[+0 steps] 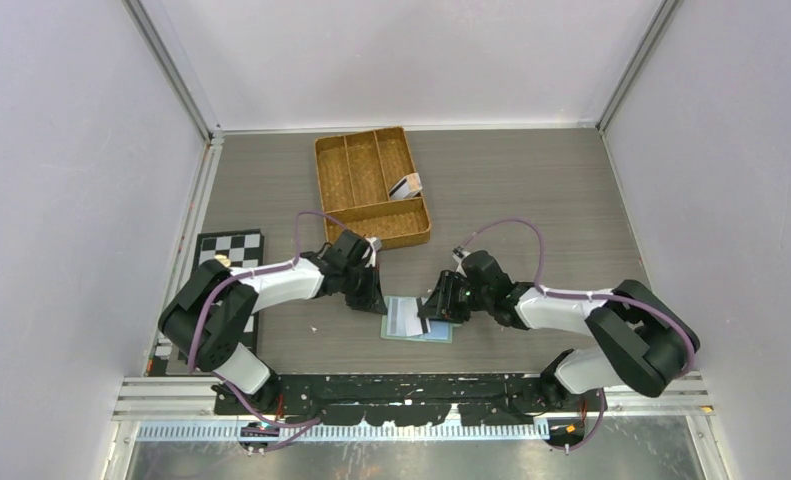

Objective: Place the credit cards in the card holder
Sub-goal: Insert the credit card into the card holder.

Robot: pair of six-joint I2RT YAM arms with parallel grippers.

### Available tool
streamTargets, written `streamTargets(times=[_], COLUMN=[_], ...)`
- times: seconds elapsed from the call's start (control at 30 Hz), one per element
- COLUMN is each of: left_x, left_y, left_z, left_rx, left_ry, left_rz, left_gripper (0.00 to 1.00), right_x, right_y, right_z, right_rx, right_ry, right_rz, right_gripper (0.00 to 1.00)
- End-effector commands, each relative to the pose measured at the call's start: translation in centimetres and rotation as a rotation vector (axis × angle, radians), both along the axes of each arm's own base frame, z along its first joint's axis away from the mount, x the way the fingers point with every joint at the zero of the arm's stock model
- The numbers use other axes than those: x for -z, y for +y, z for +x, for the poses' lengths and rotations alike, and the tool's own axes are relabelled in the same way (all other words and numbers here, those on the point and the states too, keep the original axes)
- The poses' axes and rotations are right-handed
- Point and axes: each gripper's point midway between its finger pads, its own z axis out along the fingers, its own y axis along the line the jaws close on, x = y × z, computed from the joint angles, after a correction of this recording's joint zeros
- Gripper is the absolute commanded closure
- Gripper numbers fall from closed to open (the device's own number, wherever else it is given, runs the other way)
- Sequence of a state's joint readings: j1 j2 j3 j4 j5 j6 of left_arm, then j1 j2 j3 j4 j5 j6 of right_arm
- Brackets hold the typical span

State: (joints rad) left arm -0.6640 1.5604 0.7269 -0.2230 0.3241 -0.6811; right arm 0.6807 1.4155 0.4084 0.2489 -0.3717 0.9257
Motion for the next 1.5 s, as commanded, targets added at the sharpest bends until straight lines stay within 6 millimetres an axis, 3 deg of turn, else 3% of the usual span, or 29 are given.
streamTargets(times=[0.0, 0.17, 0.43, 0.67, 0.97, 1.47], left_x=[2.4, 1.8, -0.4, -1.9, -0.6, -0.3], left_y=[2.9, 2.8, 2.8, 1.7, 0.1, -1.3], left_z=[-1.5, -1.5, -1.3, -1.7, -3.0, -3.5], left_rx=[-0.015, -0.009, -0.017, -0.013, 0.032, 0.062], left_ry=[0.031, 0.026, -0.018, -0.041, 0.009, 0.006], left_rz=[0.138, 0.128, 0.103, -0.005, -0.064, -0.112], left_gripper=[1.0, 0.92, 0.74, 0.63, 0.62, 0.74], right_x=[0.5, 0.3, 0.1, 0.2, 0.4, 0.0], right_y=[-2.3, -2.4, -0.9, -0.3, 0.4, 2.1], right_z=[-0.2, -0.4, -1.2, -1.9, -2.1, -1.1], right_rx=[0.014, 0.004, -0.042, -0.06, -0.064, -0.075], right_ry=[-0.021, -0.024, -0.002, 0.004, 0.003, -0.03], right_rz=[-0.147, -0.154, -0.136, -0.145, -0.154, -0.143], right_gripper=[0.57, 0.55, 0.59, 0.59, 0.61, 0.62])
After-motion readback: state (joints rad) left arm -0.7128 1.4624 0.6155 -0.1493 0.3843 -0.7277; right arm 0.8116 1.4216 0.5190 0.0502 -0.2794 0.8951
